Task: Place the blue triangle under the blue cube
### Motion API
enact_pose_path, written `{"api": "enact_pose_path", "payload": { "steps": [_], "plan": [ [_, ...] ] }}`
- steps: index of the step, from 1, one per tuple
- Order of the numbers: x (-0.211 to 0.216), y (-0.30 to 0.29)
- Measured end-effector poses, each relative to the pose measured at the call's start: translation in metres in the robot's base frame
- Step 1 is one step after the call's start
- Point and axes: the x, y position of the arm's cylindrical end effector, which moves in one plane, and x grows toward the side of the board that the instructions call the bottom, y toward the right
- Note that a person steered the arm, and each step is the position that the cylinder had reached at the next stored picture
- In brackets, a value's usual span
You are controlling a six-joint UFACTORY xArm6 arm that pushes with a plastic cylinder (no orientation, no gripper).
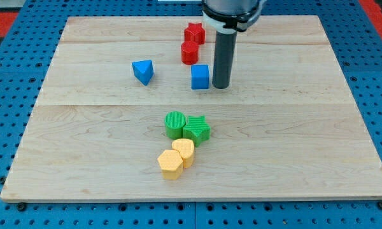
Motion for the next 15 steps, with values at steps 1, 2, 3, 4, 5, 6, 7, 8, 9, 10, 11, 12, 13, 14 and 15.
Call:
{"api": "enact_pose_path", "payload": {
  "steps": [1,2,3,4,5,6,7,8,9,10,11,12,13,14,15],
  "plan": [
    [-0.009,-0.006],
    [-0.013,-0.016],
    [-0.015,-0.024],
    [-0.009,0.016],
    [0.035,0.002],
    [0.055,-0.072],
    [0.061,-0.148],
    [0.021,-0.174],
    [-0.007,-0.205],
    [-0.036,-0.213],
    [-0.058,-0.191],
    [-0.026,-0.148],
    [0.006,-0.135],
    [0.010,-0.124],
    [0.010,-0.086]
  ]
}}
